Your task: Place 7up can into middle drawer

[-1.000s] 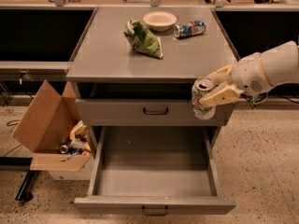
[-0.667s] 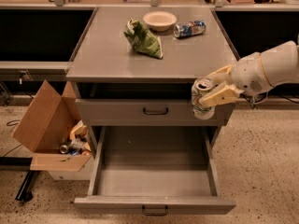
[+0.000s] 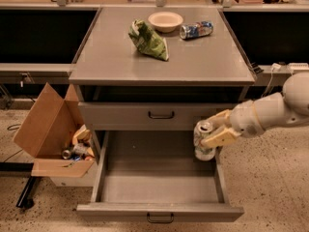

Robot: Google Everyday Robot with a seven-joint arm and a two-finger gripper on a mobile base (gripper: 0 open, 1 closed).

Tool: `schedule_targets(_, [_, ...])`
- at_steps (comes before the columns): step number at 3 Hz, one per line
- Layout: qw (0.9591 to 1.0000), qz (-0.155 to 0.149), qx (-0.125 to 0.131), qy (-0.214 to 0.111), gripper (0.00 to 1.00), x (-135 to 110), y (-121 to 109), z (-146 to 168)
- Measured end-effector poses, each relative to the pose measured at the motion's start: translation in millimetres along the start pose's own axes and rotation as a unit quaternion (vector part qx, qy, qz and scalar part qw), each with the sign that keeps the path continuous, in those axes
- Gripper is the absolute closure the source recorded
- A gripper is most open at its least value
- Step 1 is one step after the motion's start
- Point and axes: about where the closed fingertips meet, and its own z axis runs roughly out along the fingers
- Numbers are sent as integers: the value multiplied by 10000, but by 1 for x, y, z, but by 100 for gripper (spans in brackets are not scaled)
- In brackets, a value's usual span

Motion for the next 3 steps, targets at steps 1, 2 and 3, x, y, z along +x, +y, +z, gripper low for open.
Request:
schedule_targets(1, [9987, 245, -400, 218, 100, 62, 12, 56])
schedule_targets(2, [9938, 532, -864, 462, 100, 116, 18, 108])
schedule_targets(3, [9919, 619, -995, 486, 100, 128, 21, 122])
